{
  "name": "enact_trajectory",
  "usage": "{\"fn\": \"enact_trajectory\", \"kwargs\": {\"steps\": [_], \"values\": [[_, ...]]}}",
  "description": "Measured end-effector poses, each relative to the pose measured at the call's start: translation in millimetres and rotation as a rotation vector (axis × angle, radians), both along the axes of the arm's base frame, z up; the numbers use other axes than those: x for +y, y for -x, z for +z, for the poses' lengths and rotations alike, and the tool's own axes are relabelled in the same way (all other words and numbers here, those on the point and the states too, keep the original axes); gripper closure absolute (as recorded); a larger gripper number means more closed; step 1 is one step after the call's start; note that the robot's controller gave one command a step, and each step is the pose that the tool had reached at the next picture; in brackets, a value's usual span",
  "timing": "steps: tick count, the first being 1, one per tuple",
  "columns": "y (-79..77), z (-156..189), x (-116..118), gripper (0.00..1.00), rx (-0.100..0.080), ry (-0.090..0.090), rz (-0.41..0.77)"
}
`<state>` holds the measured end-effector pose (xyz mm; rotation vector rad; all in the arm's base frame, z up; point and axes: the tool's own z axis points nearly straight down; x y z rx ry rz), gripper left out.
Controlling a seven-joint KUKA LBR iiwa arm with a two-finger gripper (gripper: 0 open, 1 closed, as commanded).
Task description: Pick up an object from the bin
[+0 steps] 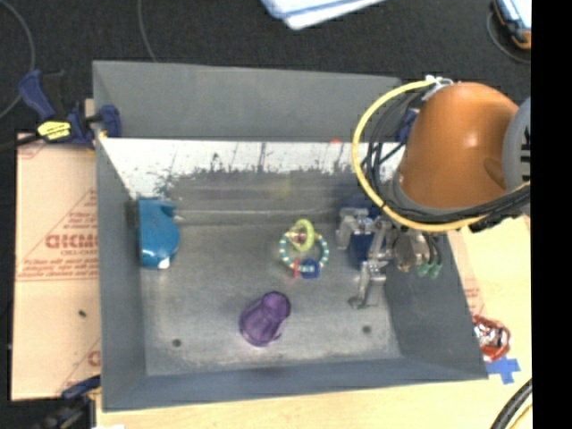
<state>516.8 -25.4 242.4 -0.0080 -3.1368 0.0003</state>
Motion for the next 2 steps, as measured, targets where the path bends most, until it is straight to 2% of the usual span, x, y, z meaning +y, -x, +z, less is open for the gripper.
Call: {"fn": "enact_trajectory", "kwargs": {"steps": [1, 2], "values": [[-1.5, 4.5, -0.1, 0.0, -0.009, 0.001, 0.001], [-33.4, -42.7, 7.3, 0.0, -0.004, 0.001, 0.058]]}}
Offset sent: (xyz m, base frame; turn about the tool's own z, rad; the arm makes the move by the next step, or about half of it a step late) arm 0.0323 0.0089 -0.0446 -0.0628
